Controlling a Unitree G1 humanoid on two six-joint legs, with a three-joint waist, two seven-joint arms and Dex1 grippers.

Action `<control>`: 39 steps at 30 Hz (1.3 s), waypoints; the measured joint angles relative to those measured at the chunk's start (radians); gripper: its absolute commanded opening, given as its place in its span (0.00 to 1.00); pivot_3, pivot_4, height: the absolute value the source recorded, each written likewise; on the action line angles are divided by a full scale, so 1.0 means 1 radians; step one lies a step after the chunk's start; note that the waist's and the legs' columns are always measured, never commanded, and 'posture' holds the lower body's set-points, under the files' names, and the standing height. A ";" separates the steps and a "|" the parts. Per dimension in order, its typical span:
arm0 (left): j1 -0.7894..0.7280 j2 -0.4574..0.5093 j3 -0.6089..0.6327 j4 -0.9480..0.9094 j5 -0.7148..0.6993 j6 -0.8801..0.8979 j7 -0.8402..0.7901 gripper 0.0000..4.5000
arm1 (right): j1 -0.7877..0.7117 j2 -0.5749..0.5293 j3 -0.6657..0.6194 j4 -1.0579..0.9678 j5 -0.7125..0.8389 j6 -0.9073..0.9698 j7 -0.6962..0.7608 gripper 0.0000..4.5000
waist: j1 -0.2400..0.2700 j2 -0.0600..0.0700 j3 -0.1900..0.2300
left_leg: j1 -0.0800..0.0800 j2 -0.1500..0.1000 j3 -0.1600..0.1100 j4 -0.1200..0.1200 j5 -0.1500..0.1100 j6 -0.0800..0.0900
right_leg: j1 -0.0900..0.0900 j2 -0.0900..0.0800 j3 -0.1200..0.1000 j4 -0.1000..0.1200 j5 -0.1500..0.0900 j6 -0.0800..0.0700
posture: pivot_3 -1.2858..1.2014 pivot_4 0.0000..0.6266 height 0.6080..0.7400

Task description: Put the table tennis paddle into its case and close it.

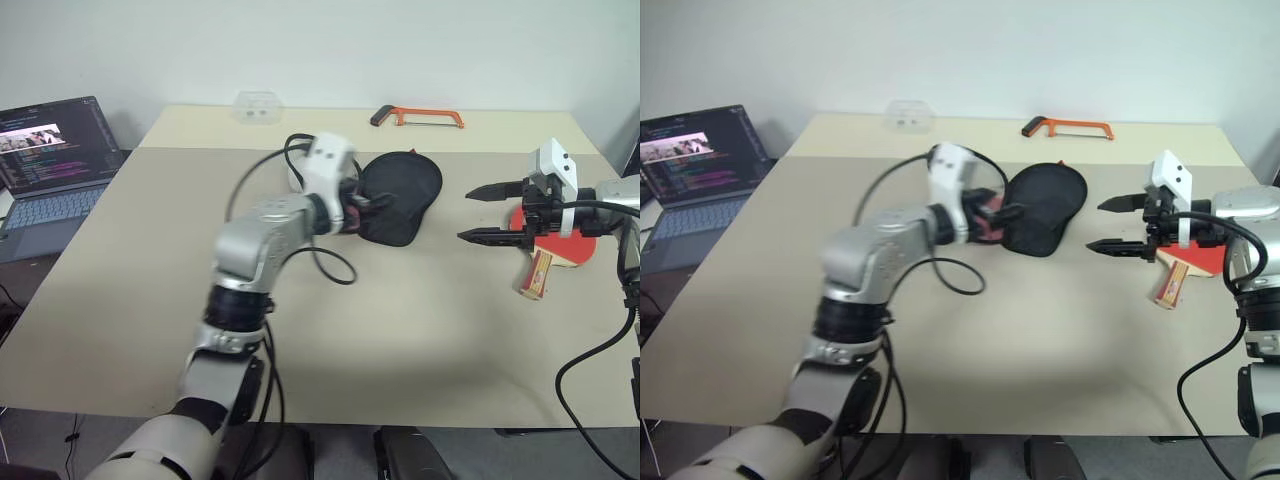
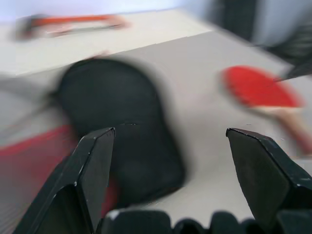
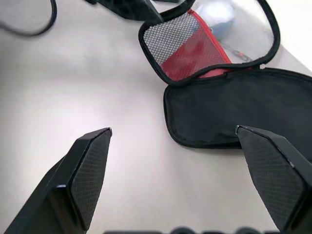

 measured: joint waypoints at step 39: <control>-0.083 -0.090 0.095 0.515 0.052 -0.282 0.047 0.61 | -0.019 -0.025 -0.008 0.056 -0.006 -0.041 0.000 1.00 | 0.021 -0.001 0.001 | -0.003 -0.002 -0.004 0.004 0.000 0.001 | 0.001 -0.001 -0.005 0.000 0.000 0.000 | 0.52 0.24 1.00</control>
